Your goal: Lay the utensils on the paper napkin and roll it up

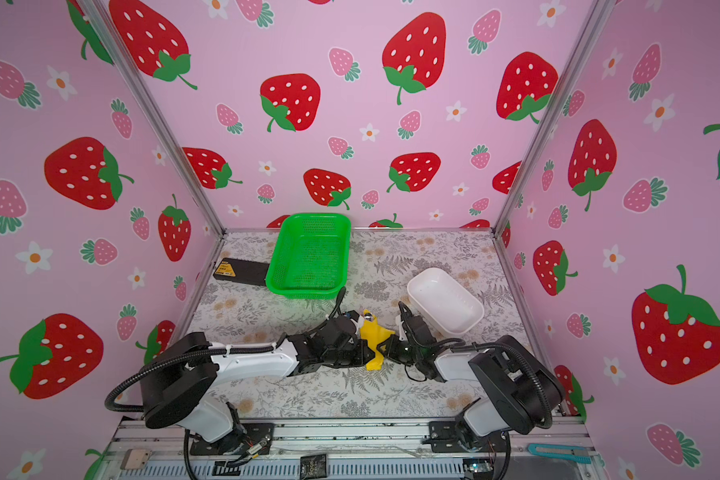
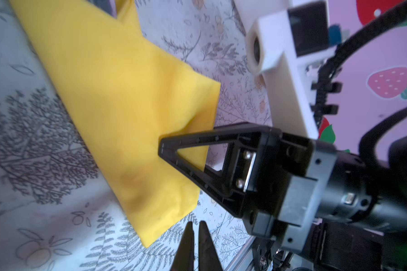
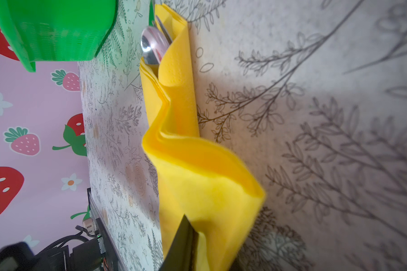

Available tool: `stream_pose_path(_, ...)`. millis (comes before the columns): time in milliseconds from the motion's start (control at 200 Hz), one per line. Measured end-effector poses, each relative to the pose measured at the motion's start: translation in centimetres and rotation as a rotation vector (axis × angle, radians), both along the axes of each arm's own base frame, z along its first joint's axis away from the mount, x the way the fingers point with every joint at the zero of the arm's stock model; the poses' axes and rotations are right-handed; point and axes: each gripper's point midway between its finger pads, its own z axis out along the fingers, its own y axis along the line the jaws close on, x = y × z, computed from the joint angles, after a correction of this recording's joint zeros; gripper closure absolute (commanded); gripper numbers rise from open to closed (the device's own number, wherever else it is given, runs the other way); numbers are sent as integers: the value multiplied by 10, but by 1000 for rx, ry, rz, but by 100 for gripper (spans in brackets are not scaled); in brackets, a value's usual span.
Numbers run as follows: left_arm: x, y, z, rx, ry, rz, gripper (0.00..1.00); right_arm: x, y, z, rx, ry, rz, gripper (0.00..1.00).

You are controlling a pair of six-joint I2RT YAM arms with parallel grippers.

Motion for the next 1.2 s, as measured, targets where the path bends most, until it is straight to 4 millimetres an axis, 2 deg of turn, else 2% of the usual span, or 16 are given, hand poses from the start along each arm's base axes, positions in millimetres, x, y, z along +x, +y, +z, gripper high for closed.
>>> stream_pose_path(145, 22, 15, -15, 28, 27, 62, 91, 0, 0, 0, 0, 0, 0, 85)
stream_pose_path(250, 29, 13, -25, 45, 45, 67, 91, 0, 0, 0, 0, 0, 0, 85)
stream_pose_path(425, 32, 4, -33, 47, 65, 47, 92, 0, 0, 0, 0, 0, 0, 85)
stream_pose_path(745, 30, 6, -41, 58, 75, 46, 93, 1, 1, 2, -8, -12, 16, 80)
stream_pose_path(820, 30, 6, -42, 53, 72, 46, 98, 2, 1, 2, -11, -17, 20, 78)
stream_pose_path(1200, 30, 3, -43, 37, 68, 39, 99, 12, 4, 8, -13, -62, 40, 62)
